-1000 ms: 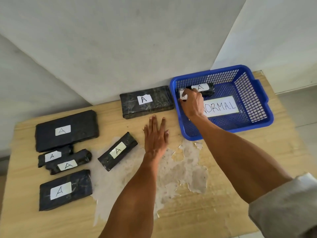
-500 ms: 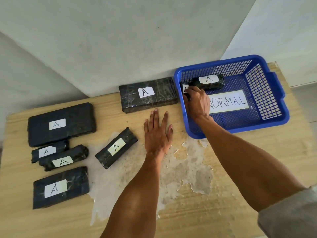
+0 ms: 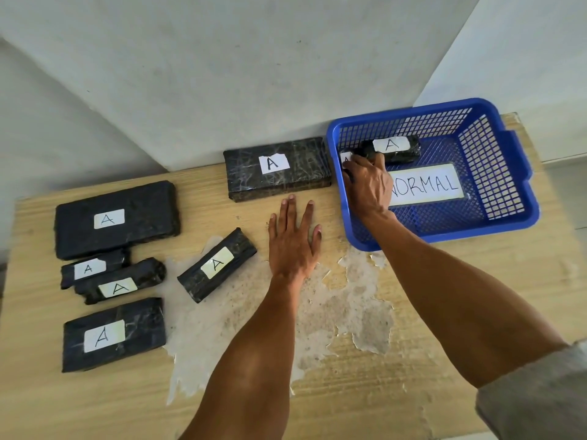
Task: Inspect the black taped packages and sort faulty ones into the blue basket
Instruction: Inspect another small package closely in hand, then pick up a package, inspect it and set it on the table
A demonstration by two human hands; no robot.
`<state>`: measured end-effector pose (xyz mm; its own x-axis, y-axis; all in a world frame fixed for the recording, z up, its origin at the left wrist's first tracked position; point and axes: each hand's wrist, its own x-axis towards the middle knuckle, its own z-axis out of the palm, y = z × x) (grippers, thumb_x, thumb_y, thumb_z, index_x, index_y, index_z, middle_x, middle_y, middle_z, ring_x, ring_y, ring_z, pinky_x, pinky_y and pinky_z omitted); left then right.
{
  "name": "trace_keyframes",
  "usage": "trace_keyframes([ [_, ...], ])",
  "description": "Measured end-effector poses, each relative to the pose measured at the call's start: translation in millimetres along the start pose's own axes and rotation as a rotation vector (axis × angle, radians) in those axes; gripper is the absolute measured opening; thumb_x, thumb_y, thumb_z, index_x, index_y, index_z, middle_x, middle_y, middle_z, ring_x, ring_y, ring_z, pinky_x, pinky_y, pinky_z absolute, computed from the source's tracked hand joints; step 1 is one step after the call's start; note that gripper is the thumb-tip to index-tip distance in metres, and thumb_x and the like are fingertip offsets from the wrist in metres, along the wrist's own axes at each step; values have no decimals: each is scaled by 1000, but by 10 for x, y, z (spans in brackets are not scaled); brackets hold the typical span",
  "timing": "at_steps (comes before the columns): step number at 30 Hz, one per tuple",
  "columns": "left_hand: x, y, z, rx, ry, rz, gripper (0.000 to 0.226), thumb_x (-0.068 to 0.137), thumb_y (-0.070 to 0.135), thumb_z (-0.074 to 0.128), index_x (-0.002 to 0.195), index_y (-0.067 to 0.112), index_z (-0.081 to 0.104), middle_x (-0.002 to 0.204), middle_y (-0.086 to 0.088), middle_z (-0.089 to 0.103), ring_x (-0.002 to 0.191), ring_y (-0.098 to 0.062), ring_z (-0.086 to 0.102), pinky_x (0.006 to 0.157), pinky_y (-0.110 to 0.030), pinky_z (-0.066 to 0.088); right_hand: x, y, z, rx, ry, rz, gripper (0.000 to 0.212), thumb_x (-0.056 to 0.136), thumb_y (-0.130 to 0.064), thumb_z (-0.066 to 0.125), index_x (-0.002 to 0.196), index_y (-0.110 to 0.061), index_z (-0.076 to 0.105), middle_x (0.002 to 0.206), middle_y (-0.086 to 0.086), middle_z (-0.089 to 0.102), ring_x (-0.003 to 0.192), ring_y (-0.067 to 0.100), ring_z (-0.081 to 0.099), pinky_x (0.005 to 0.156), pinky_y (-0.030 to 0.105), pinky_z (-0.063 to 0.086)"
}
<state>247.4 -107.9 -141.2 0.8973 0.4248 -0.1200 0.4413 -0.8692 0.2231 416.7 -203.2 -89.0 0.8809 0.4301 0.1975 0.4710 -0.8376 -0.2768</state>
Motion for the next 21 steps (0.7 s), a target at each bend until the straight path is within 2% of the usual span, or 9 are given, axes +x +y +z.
trace_keyframes([
  [6,3,4,-3,3,-23,1,59,104,52,15,159,32,8,168,-8,-5,155,-23,-6,125,-48,6,-4,48,72,48,-41,-33,11,89,-6,62,95,-7,72,101,4,71,96,30,54,55,34,44],
  [10,3,-2,-5,13,-35,-1,60,104,52,12,159,32,4,167,-8,-8,154,-23,-8,125,-47,3,-4,47,48,67,-77,-41,17,85,0,65,100,-4,70,105,10,69,97,33,55,60,39,51],
  [13,5,-5,-17,11,-53,-1,60,104,52,9,159,31,0,167,-8,-11,154,-24,-10,125,-47,0,-30,37,0,118,-90,-35,26,85,-1,65,111,-4,67,118,13,66,105,35,56,67,41,54],
  [17,-11,-77,-93,-3,-103,65,60,105,52,11,159,32,-3,166,-11,-16,153,-27,-13,125,-49,0,-49,5,-116,280,-11,63,37,88,2,65,125,-1,65,122,18,66,111,35,61,86,44,57],
  [21,-234,-318,-331,62,-33,75,58,106,50,14,159,30,5,166,-14,-5,154,-29,-7,124,-50,-3,-183,-224,-317,396,115,120,33,89,4,55,119,-2,68,115,17,69,106,34,63,84,42,56],
])
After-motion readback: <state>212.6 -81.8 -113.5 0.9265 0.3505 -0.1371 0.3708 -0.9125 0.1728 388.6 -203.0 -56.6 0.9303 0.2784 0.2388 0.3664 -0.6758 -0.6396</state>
